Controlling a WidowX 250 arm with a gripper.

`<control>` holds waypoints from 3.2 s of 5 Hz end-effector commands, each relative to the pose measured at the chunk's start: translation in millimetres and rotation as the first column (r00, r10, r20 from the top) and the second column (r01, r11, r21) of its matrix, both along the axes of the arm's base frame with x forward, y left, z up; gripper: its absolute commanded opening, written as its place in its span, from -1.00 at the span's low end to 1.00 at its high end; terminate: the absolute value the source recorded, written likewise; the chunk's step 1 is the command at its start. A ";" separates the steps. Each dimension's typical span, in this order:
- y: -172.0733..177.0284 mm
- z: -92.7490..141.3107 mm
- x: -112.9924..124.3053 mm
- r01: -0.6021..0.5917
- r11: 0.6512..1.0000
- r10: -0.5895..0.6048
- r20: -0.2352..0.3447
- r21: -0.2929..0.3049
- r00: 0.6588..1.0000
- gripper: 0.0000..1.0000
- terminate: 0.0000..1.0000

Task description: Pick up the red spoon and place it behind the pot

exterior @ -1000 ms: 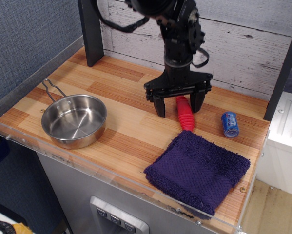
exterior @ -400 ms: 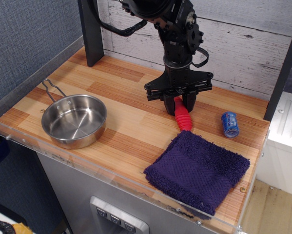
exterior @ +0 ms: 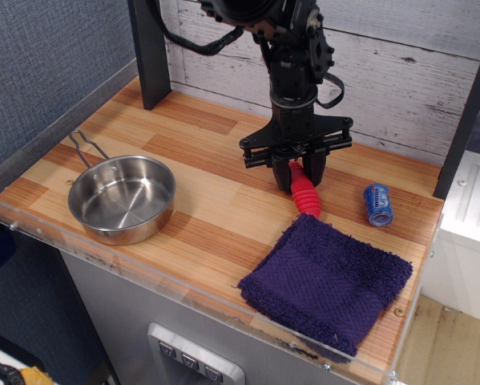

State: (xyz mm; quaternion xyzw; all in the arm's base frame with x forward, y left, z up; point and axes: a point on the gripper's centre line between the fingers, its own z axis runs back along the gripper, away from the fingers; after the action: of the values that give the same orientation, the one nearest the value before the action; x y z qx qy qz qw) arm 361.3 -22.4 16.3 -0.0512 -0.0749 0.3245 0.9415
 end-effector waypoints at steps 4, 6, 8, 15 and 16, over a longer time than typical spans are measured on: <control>98.4 72.9 -22.3 -0.383 0.923 0.383 0.137 -0.022 0.914 -1.00 -1.00; 133.3 55.2 -25.2 -0.515 0.857 0.512 0.108 -0.007 0.852 -1.00 -1.00; 163.1 37.4 -21.6 -0.626 0.779 0.622 0.094 0.019 0.777 -1.00 -1.00; 157.3 13.6 -16.1 -0.622 0.783 0.622 0.019 -0.011 0.783 1.00 -1.00; 156.6 40.2 -10.8 -0.617 0.786 0.618 0.049 -0.039 0.784 1.00 -1.00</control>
State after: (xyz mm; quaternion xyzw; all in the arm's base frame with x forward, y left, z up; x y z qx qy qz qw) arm 347.4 132.3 27.2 -0.0344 -0.0706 0.6180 0.7823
